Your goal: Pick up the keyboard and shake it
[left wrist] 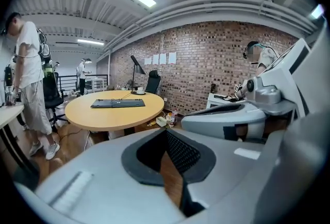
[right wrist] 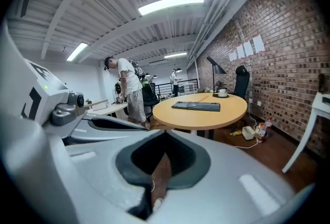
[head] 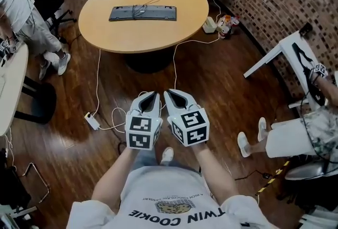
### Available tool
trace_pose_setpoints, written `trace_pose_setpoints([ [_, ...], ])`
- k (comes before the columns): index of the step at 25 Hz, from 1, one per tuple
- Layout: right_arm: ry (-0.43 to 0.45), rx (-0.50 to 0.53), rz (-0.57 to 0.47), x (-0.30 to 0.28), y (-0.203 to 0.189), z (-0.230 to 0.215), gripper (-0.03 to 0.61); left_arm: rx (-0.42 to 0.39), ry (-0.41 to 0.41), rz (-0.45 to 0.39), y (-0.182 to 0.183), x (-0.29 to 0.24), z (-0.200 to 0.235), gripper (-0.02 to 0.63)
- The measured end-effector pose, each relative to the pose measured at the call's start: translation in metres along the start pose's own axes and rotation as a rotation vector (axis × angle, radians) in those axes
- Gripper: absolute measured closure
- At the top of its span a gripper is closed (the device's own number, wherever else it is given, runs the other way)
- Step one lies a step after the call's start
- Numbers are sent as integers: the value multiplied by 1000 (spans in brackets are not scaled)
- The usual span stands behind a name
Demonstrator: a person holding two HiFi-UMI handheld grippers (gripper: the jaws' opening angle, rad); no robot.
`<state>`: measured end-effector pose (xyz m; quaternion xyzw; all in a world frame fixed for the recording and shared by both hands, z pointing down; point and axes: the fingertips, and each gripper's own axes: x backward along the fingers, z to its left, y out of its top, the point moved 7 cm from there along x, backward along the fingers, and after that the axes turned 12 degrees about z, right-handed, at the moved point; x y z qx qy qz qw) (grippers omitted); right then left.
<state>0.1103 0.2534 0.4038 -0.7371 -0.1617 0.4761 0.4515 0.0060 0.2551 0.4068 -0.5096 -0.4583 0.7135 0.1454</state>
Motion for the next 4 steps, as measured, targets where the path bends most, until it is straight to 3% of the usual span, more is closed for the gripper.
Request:
trace_pose_setpoints([
  [4,-5,15,-23,17,-27,-6,577,-20,20,-16,-15,0,-29,606],
])
